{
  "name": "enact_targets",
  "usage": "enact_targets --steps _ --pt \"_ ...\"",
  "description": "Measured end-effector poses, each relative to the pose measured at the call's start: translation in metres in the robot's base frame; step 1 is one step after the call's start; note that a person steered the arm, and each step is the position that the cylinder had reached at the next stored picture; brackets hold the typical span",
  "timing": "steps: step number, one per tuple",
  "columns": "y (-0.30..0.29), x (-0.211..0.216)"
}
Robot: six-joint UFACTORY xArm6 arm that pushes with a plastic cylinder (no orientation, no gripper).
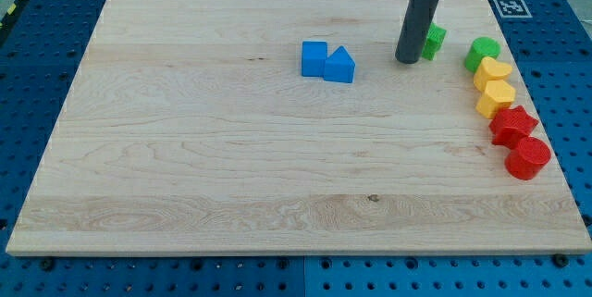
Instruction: Slide the green star closer to the green circle
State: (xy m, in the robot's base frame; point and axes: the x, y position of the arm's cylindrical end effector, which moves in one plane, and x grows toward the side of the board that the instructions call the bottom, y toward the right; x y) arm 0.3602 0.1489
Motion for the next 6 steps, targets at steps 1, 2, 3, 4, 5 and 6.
enact_targets --steps 1,2,3,4,5,6 --pt "0.0 0.0" --pt "0.0 -0.013" --pt "0.0 -0.018" --pt "0.0 -0.018" --pt "-0.014 -0.018" --pt "-0.021 -0.029"
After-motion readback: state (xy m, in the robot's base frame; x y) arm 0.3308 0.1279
